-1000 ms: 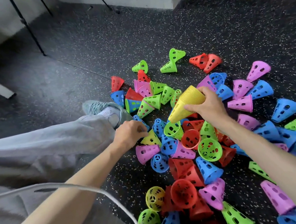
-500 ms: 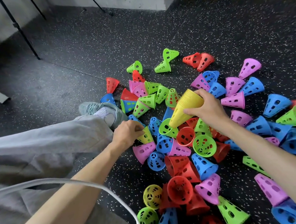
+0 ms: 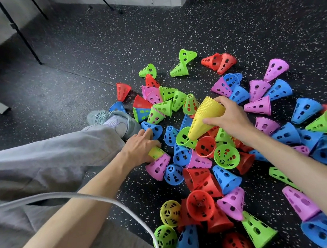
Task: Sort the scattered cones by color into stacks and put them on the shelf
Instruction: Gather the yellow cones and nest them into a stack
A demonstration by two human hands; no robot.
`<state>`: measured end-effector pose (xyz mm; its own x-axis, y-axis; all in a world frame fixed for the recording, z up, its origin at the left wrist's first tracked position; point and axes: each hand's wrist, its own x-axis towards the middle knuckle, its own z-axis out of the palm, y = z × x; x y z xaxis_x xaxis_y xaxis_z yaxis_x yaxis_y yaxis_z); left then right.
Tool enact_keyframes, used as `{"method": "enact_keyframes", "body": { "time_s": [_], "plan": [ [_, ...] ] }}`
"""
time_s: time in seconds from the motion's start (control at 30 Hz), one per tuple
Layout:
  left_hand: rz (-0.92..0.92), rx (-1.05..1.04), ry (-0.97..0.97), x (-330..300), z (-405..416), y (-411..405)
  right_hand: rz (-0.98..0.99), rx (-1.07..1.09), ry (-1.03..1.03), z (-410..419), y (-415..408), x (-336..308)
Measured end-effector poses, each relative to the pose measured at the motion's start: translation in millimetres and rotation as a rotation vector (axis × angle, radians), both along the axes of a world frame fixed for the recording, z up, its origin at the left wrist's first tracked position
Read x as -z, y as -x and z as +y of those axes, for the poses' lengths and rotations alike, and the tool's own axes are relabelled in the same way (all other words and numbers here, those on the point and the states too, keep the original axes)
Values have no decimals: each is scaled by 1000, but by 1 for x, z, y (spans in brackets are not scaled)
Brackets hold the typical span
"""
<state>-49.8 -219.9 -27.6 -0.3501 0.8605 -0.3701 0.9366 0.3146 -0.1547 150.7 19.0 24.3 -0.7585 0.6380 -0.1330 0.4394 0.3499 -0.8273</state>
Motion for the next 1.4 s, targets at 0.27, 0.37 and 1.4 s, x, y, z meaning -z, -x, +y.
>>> {"method": "enact_keyframes", "body": {
  "time_s": [0.27,0.37,1.4],
  "plan": [
    [-79,22,-13,1,-3,3,12,6,3,1,-3,-1],
    [-120,-89,-116,2,-4,1,23,11,2,1,-3,0],
    [-1144,-903,-1144,-35,84,-82,206,287,227,0,2,-4]
  ]
}}
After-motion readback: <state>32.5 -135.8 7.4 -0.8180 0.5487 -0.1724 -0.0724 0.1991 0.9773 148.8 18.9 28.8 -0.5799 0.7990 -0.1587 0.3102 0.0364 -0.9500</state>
